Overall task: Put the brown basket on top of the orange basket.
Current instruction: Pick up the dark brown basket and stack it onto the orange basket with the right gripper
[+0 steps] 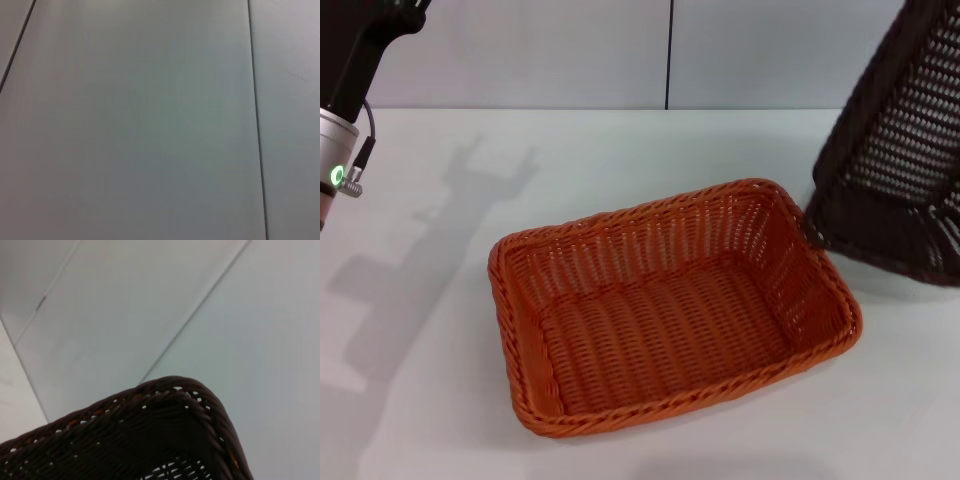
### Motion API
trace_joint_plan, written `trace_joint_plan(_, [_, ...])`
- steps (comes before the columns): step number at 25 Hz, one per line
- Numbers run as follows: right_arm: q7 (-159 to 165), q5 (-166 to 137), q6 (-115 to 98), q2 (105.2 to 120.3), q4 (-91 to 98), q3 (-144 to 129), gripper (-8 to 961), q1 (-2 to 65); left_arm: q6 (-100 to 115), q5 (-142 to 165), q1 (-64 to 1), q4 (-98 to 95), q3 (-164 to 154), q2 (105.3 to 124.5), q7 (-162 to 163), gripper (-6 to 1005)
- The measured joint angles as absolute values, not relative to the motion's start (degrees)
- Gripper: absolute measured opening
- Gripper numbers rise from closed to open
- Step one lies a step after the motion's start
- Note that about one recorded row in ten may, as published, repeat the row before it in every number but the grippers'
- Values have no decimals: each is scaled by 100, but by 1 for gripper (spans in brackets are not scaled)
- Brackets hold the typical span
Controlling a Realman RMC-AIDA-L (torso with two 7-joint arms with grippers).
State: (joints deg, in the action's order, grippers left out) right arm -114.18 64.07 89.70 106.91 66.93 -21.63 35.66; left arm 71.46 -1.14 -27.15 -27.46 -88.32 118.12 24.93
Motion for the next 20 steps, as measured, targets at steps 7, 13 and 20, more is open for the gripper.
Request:
trace_joint_plan(7, [-11489,6846,8776,10739,6700,-2160,163,3686,7183,-90,-2627,-2751,-8833,11813,2500,844])
trace_joint_plan(13, [-11242,7227,8498,10954,6778,-2101,165,3631,7188,-96,-2580,-2715,-8826,11813,2492,844])
trace_joint_plan(20, [-10820,8019,8196,11428,7034,-2131,167,3253,7149,-86,-2632,-2690,-8707,11811,2486,844])
